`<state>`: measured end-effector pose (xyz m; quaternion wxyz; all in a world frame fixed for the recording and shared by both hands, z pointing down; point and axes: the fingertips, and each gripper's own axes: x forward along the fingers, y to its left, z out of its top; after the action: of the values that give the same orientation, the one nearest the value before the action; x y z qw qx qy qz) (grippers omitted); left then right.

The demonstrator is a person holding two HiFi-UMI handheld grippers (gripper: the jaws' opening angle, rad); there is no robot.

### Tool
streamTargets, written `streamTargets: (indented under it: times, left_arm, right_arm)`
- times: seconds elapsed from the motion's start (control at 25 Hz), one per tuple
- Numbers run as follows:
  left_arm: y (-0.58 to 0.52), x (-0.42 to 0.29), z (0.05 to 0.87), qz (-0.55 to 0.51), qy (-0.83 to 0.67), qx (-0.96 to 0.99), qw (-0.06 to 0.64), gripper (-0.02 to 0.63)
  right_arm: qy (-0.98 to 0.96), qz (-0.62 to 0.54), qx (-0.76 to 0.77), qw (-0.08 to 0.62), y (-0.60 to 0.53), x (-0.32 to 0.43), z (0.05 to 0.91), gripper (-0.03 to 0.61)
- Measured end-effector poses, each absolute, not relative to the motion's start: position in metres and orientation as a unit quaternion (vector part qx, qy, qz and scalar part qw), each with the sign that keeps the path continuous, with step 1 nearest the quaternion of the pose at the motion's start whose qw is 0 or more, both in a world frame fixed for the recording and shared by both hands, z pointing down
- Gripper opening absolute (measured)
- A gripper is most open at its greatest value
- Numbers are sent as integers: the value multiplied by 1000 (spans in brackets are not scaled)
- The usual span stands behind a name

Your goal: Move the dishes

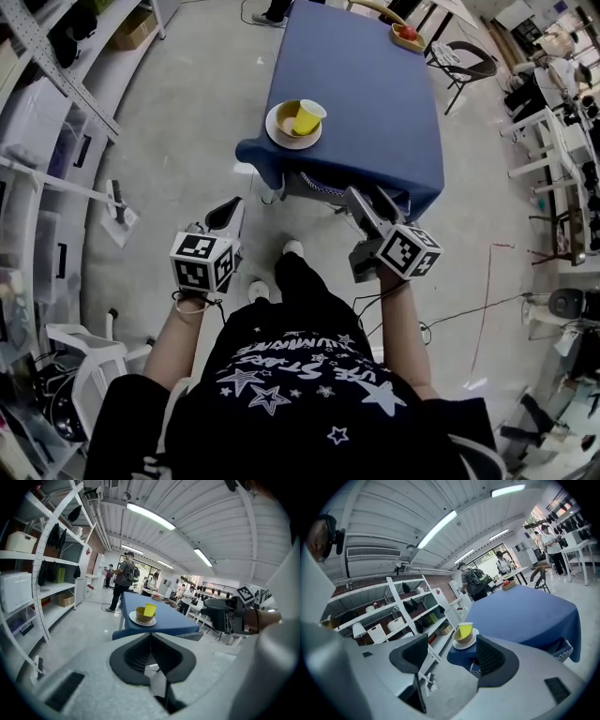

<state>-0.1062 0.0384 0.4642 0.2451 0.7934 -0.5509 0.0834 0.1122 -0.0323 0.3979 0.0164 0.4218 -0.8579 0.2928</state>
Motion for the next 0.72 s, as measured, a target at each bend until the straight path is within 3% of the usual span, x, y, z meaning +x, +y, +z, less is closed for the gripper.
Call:
streamTargets:
  times: [0.36, 0.72]
  left_arm:
    - [-20, -123, 461, 96, -573, 777, 242, 21]
    - [-110, -128, 458, 118, -579, 771, 238, 21]
  right_arm:
    - [-856, 315, 410, 11, -133, 93, 406, 270]
    - [-841, 370, 389, 64, -223, 72, 443, 199]
